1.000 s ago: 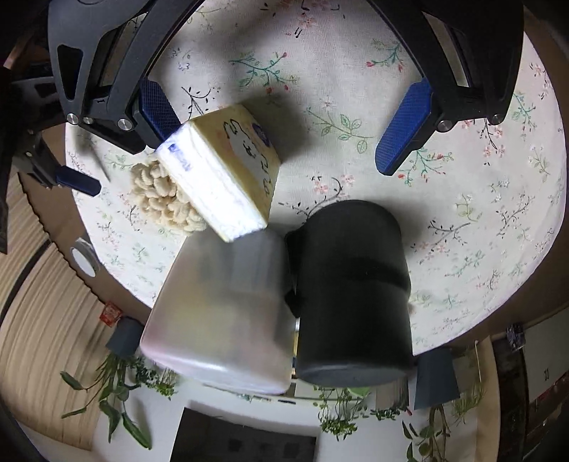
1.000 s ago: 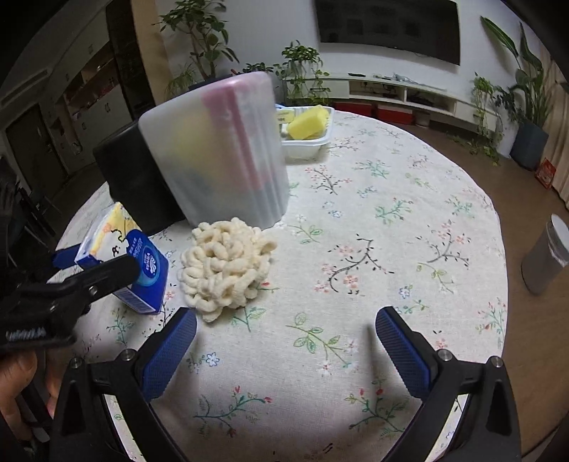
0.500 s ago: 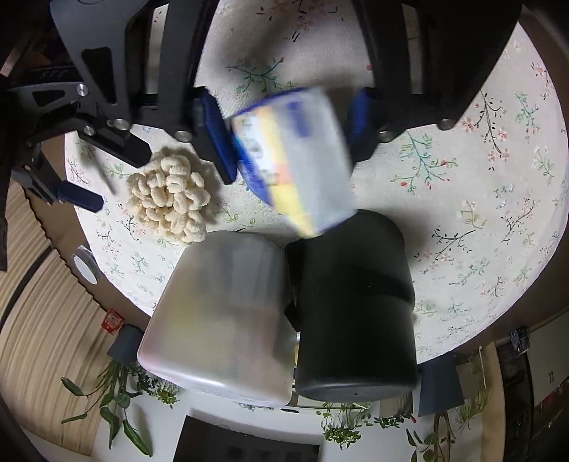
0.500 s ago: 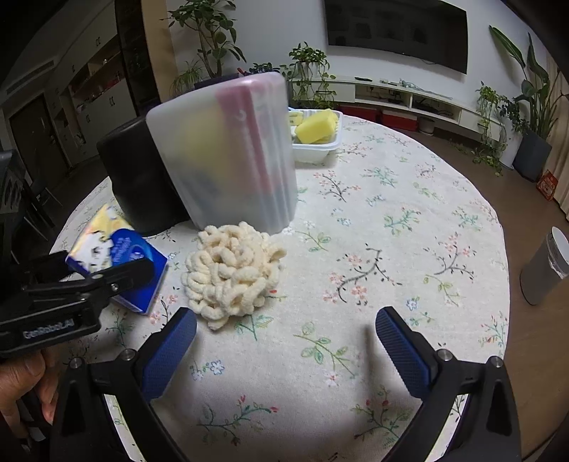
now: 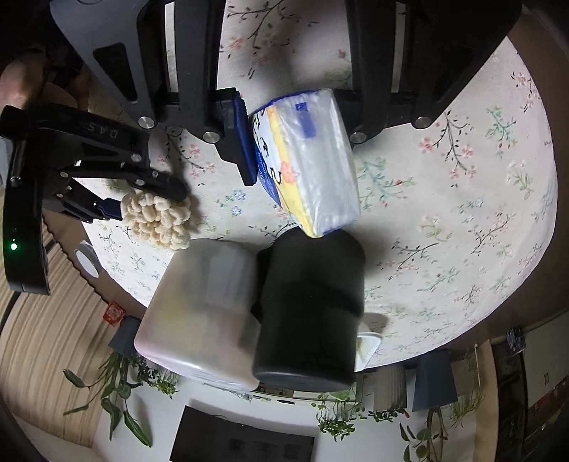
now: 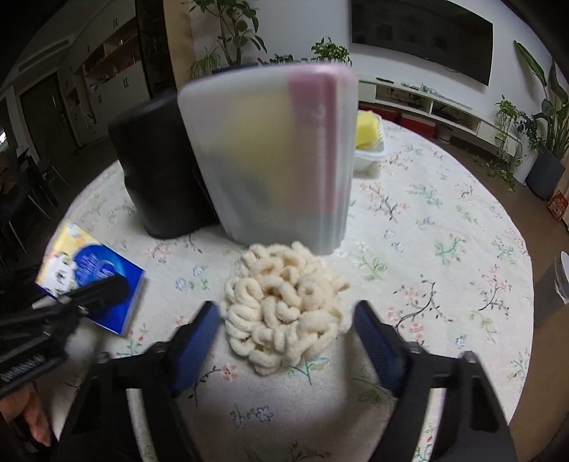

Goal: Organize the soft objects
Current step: 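Grasp the yellow tissue pack with the left tool while the right grasps the cream curly scrubber, then carry the yellow tissue pack and cream scrubber over the white tray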

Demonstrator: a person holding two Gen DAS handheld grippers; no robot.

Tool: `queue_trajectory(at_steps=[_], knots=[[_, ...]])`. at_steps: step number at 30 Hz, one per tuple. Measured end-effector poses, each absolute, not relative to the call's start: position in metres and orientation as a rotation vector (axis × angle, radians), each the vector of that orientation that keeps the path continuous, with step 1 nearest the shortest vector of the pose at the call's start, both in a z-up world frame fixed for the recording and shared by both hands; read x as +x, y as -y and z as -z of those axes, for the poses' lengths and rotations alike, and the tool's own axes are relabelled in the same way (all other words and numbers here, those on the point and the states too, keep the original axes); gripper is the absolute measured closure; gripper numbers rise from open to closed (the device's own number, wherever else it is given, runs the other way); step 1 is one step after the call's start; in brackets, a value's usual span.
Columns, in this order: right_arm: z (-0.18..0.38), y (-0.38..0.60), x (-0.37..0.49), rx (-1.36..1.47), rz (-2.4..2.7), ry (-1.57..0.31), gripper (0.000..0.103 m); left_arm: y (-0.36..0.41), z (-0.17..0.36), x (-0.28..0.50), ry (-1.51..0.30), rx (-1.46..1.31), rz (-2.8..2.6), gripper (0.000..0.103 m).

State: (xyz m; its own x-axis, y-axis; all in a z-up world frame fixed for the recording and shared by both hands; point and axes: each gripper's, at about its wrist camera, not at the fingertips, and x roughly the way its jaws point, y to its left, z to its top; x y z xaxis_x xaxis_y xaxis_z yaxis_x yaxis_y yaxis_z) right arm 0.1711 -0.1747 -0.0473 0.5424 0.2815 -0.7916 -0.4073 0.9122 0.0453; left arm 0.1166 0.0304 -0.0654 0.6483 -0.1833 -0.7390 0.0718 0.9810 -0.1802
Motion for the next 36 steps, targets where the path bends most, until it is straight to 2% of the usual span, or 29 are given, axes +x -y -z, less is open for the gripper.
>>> queue_trajectory(at_steps=[2,3,7,24,36], knots=[[0.049,0.171,0.169,-0.172,-0.4,-0.904,0.041,-0.032,0.065,0.115,-0.849,-0.144,0.146,0.074],[0.049,0.171,0.168,-0.172,-0.403,-0.904,0.049,-0.033,0.065,0.114,-0.847,-0.147,0.149,0.075],[0.046,0.173,0.163,-0.155,-0.425,-0.9,0.074,-0.033,0.064,0.109,-0.841,-0.147,0.158,0.078],[0.002,0.218,0.112,-0.102,-0.464,-0.869,0.075,-0.059,0.039,0.077,-0.815,-0.169,0.162,0.078],[-0.038,0.299,0.156,-0.1,-0.324,-0.841,0.075,-0.135,-0.018,0.121,-0.752,-0.168,0.086,0.078]])
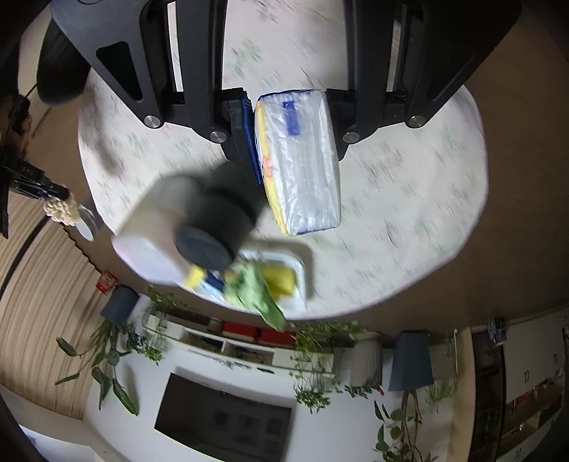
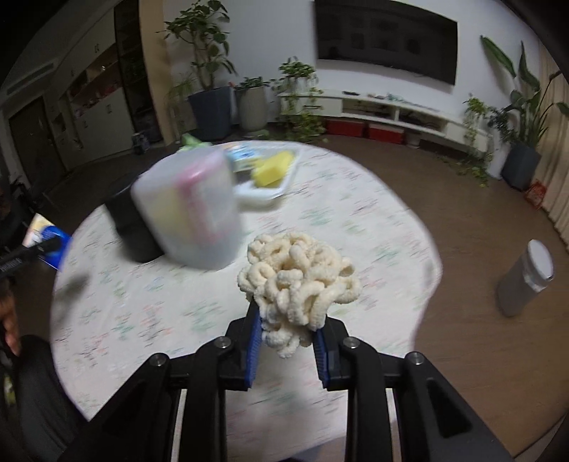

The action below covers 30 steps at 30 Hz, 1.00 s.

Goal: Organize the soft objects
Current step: 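Carry the yellow tissue pack and cream scrubber over the white tray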

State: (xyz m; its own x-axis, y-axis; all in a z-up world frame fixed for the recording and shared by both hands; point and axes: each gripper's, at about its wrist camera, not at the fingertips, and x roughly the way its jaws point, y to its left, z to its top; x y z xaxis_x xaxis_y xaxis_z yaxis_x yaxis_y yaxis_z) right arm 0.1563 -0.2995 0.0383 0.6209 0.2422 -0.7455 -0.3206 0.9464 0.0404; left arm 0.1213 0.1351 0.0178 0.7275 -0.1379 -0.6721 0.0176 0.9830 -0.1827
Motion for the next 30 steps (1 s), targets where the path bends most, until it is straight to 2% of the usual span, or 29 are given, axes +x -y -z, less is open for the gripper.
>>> queue_trajectory(at_steps=[7,11,18,30], knots=[[-0.067,0.32,0.23,-0.153,-0.278,-0.821,0.075,-0.143,-0.063,0.193,-0.714,-0.066,0.083,0.078],[-0.081,0.306,0.277,-0.174,-0.312,-0.809,0.075,-0.13,-0.07,0.239,-0.732,-0.007,0.124,0.078],[-0.086,0.239,0.363,-0.224,-0.429,-0.844,0.075,-0.105,-0.042,0.313,-0.8,0.047,0.206,0.078],[-0.028,0.153,0.468,-0.303,-0.499,-0.978,0.075,-0.086,0.014,0.368,-0.88,0.102,0.255,0.078]])
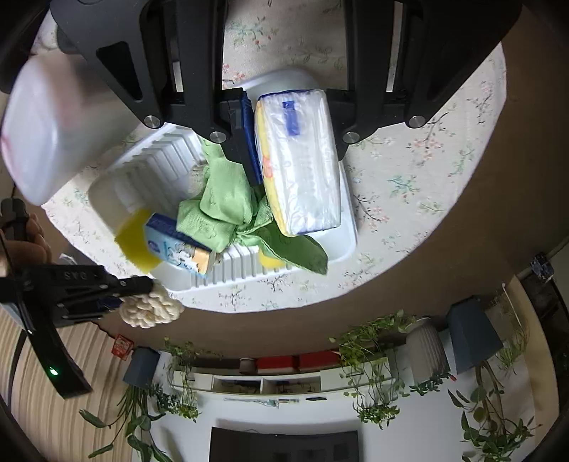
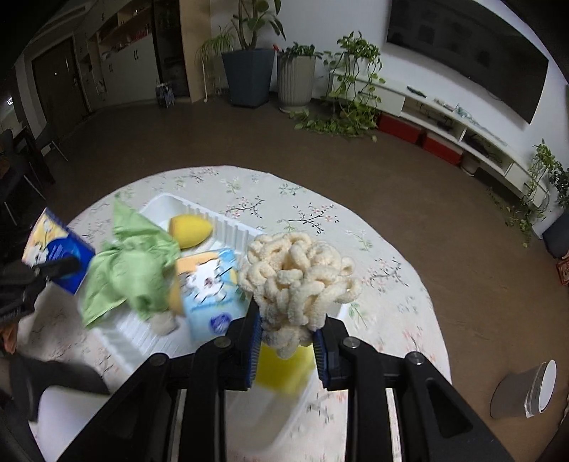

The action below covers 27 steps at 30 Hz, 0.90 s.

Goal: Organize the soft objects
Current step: 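Carry the yellow tissue pack and cream scrubber over the white tray, then open both tools to drop the tissue pack and scrubber into the tray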

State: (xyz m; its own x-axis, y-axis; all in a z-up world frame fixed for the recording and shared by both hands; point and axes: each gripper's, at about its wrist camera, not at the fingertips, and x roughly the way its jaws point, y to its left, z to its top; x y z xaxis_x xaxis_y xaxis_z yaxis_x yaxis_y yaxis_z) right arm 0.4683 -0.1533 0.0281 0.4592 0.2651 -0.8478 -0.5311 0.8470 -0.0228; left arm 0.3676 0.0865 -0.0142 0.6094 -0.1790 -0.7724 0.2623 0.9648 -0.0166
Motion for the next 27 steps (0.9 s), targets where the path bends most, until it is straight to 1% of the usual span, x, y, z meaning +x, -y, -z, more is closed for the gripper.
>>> queue_trajectory(at_steps=[9,16,18,19,20,21,24,25,27], knots=[[0.007,0.141,0.493,-0.299,-0.52,-1.039,0.075,-0.077,0.033,0.377,-0.907,0.117,0.281,0.078],[0.024,0.132,0.497,-0.319,-0.541,-1.078,0.075,-0.077,0.034,0.38,-0.911,0.109,0.274,0.078],[0.029,0.13,0.497,-0.337,-0.541,-1.09,0.075,-0.079,0.036,0.381,-0.919,0.096,0.265,0.069],[0.031,0.131,0.497,-0.34,-0.539,-1.089,0.074,-0.08,0.036,0.381,-0.918,0.095,0.26,0.053],[0.031,0.131,0.497,-0.335,-0.54,-1.089,0.074,-0.081,0.035,0.38,-0.91,0.094,0.254,0.04],[0.031,0.133,0.497,-0.322,-0.544,-1.093,0.073,-0.082,0.034,0.379,-0.904,0.092,0.249,0.037],[0.029,0.134,0.496,-0.319,-0.558,-1.087,0.068,-0.085,0.031,0.378,-0.893,0.088,0.236,0.032],[0.028,0.134,0.495,-0.323,-0.56,-1.085,0.067,-0.085,0.029,0.377,-0.89,0.085,0.235,0.027],[0.027,0.135,0.493,-0.327,-0.562,-1.08,0.059,-0.086,0.026,0.377,-0.879,0.086,0.233,0.026]])
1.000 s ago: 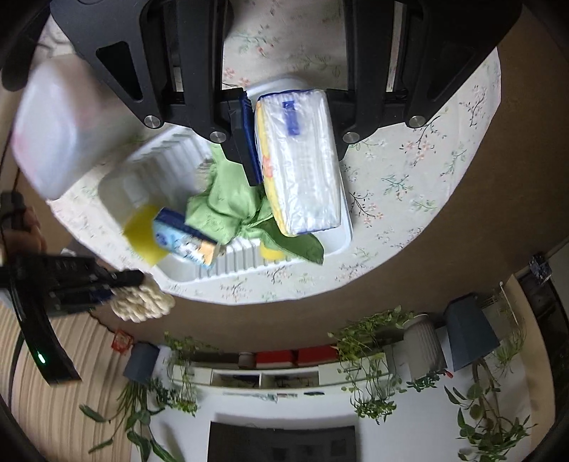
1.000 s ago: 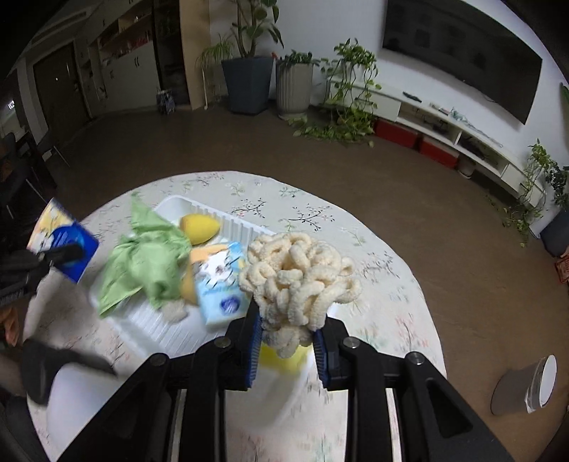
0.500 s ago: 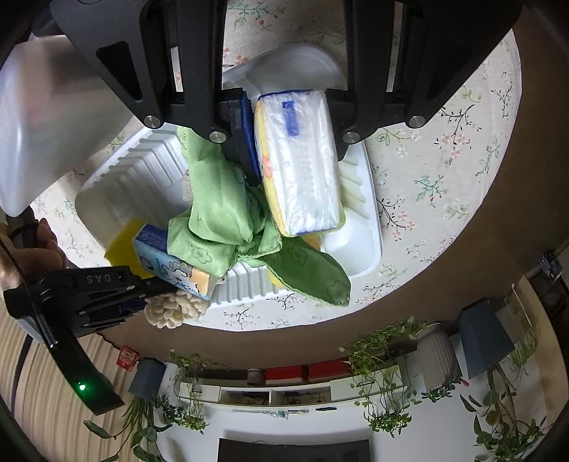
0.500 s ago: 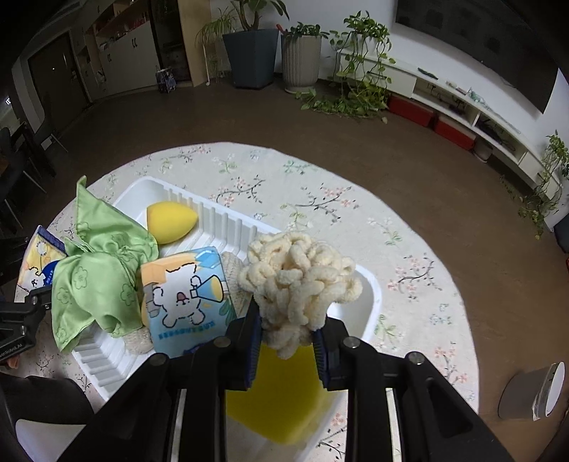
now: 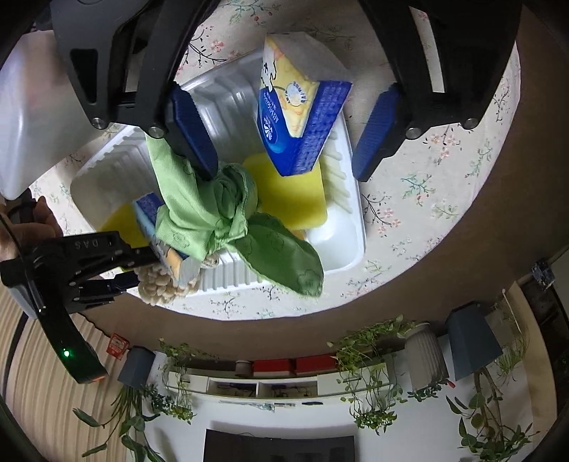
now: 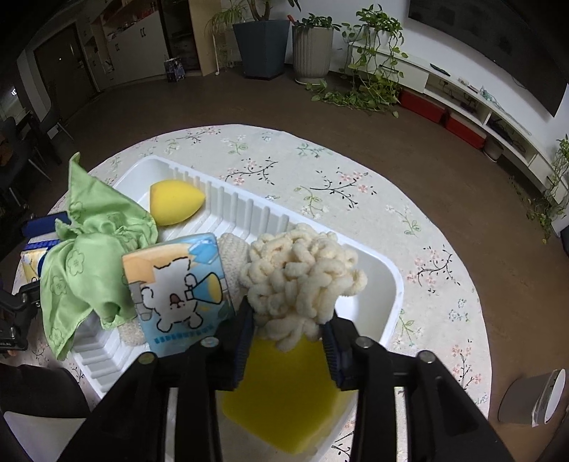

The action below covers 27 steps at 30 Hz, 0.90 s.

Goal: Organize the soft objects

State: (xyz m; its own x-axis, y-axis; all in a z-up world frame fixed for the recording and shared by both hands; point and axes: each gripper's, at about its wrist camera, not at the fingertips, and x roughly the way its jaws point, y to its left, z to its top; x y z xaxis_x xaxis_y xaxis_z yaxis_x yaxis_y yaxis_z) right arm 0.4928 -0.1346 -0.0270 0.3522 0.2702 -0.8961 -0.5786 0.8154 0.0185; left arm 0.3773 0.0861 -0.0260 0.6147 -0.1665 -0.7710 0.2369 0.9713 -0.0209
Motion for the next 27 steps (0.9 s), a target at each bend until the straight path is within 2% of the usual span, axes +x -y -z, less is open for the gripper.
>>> queue_trajectory(at_steps=[2,4,7,9,13,18,27], knots=[[0.025,0.135,0.49,-0.332,-0.558,-1.073,0.053,-0.086,0.022,0.375,-0.867,0.086,0.232,0.019],[0.02,0.136,0.488,-0.328,-0.549,-1.062,0.039,-0.085,0.019,0.372,-0.856,0.085,0.232,0.015],[0.013,0.143,0.486,-0.312,-0.537,-1.048,0.033,-0.088,0.014,0.37,-0.841,0.079,0.222,0.01],[0.007,0.147,0.483,-0.304,-0.528,-1.033,0.028,-0.094,0.009,0.367,-0.821,0.064,0.208,0.0],[-0.01,0.156,0.479,-0.277,-0.517,-0.996,0.02,-0.107,-0.006,0.36,-0.777,0.031,0.154,0.0],[-0.04,0.175,0.47,-0.224,-0.491,-0.926,0.0,-0.13,-0.027,0.339,-0.701,-0.019,0.061,0.0],[-0.082,0.238,0.415,-0.095,-0.407,-0.813,0.0,-0.149,-0.05,0.263,-0.605,-0.018,-0.018,0.0]])
